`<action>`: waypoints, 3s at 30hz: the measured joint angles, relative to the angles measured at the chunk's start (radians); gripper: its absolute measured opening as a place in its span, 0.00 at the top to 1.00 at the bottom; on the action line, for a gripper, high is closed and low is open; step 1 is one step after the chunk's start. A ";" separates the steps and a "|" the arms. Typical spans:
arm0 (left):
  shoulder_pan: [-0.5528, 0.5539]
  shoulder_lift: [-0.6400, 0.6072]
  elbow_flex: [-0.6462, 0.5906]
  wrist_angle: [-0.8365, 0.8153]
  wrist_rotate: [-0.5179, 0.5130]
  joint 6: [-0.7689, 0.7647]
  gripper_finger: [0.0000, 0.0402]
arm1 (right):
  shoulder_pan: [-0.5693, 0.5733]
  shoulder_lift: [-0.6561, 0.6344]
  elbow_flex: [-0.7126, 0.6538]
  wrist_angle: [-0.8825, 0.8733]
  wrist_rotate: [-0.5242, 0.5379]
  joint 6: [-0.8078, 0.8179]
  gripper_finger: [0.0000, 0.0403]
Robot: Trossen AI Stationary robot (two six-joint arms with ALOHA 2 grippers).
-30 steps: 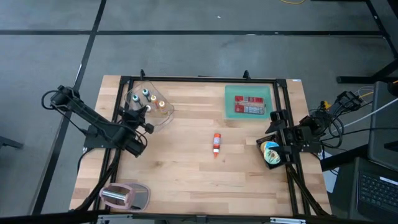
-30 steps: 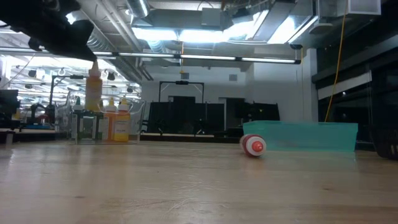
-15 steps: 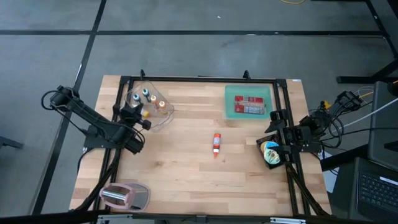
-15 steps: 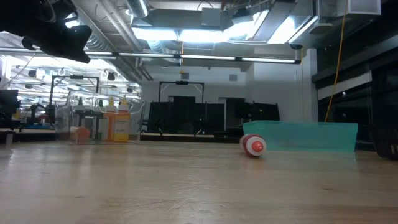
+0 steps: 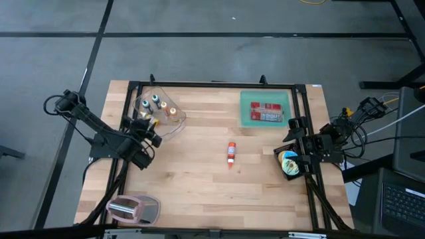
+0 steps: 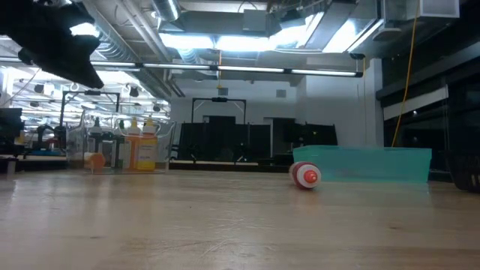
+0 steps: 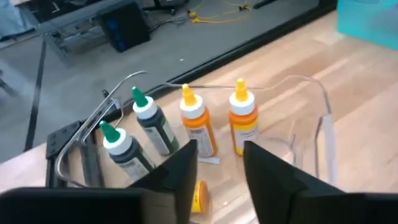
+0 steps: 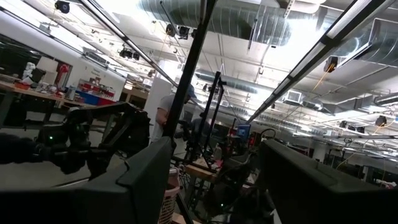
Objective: Pick & Place Food Item
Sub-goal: Put the orange food coloring bottle into the transparent bin
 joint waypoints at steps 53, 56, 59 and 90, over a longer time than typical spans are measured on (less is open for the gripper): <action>0.386 0.396 0.534 -0.118 0.685 1.399 0.56 | 0.000 0.002 0.000 -0.019 0.101 -0.021 0.40; 0.419 0.396 0.509 -0.107 0.726 1.441 0.56 | 0.000 0.002 0.000 -0.019 0.101 -0.022 0.40; 0.465 0.393 0.485 -0.106 0.759 1.465 0.56 | 0.000 0.002 0.000 -0.019 0.101 -0.023 0.40; 0.297 0.896 0.806 0.942 0.640 2.068 0.56 | -0.001 0.002 0.000 -0.027 0.105 -0.045 0.40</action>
